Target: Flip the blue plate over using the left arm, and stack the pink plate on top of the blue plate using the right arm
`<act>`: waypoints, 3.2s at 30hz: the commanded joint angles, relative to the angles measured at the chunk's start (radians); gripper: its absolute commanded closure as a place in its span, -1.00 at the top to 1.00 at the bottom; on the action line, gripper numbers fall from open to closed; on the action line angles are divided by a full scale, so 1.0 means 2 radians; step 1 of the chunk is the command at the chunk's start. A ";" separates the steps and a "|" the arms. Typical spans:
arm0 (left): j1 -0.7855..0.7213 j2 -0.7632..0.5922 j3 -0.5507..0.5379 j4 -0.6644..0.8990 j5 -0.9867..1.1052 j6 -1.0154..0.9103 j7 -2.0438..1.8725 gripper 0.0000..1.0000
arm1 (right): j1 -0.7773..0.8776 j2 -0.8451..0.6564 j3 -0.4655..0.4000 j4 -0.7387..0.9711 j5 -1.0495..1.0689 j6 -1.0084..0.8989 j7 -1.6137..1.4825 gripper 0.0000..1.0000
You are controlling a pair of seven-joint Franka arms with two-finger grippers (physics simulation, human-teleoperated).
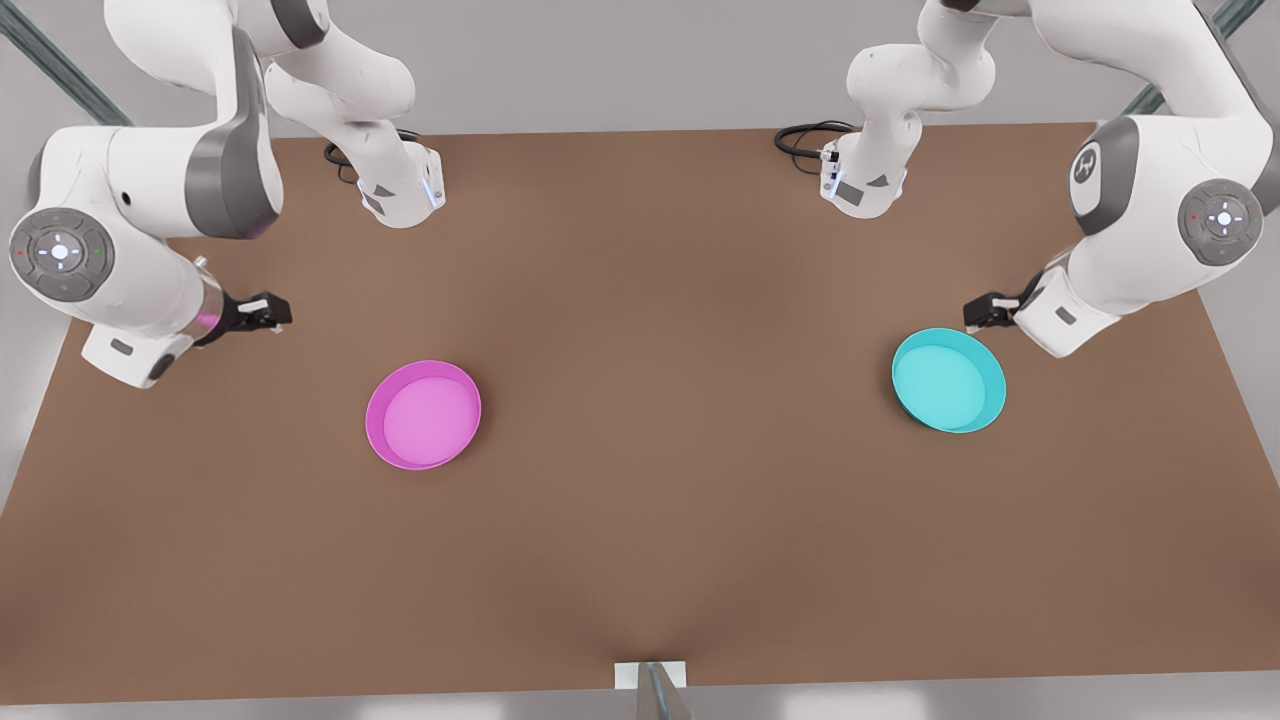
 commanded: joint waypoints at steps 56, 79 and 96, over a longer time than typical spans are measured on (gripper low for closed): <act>0.155 0.257 0.065 -0.165 -0.117 0.304 0.496 -0.05 | -0.004 0.038 0.001 0.002 0.013 0.045 0.032 1.00; -0.028 0.172 0.066 0.024 0.056 0.296 0.054 -0.57 | -0.032 0.069 -0.001 0.023 0.030 0.067 0.032 1.00; -0.678 0.411 0.532 0.057 0.304 0.291 -0.719 -0.57 | -0.047 0.067 -0.001 0.026 0.030 0.065 0.027 1.00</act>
